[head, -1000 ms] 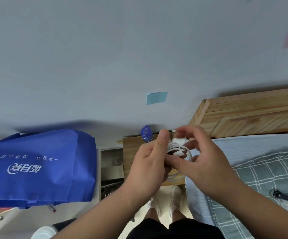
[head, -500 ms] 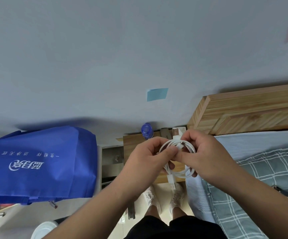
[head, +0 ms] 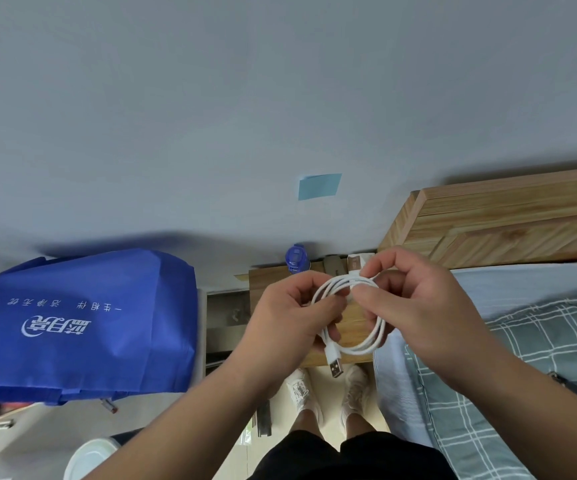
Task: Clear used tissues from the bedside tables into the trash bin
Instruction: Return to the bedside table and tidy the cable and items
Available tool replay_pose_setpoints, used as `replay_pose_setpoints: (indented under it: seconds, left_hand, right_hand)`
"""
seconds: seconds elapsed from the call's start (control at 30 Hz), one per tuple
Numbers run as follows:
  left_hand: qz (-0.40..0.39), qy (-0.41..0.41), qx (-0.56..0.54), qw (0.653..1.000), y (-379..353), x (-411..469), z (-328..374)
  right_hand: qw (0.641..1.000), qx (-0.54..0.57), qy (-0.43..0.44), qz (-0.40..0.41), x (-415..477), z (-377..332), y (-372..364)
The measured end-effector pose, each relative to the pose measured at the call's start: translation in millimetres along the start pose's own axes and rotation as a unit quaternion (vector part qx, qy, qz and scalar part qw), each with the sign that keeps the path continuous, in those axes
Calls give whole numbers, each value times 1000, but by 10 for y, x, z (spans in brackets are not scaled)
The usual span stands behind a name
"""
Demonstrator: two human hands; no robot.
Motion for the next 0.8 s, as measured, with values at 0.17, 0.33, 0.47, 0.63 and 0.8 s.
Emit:
replay_pose_setpoints:
  seconds: [0.17,0.33,0.47,0.63,0.8]
  left_hand:
    - [-11,50,-164,985,-52,11,-59]
    - [-33,74,-248,965,-15,10,-97]
    - [-73,82,-243,964,-22,5,-110]
    - [-68,108,-195,972,-8,27,-232]
    - [-27,137,-194,971,3,63,-422]
  right_hand:
    - [997,-50,52,36,21,-29,69]
    - [997,-43,57,19,20,53,100]
    - [997,-49,61,-3,36,111,140]
    - [997,-53,20,-46,86,267,141]
    - [997,-11,-68,-46,133,521,159]
Point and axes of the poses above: each hand's wrist, its own x-axis towards the middle knuckle, its own y-axis out of the back of the hand, z = x × y, the point moved 6 cm from there along x, towards the middle knuckle, and after that the axes turned 8 degrees about x, right-handed, at the moved point
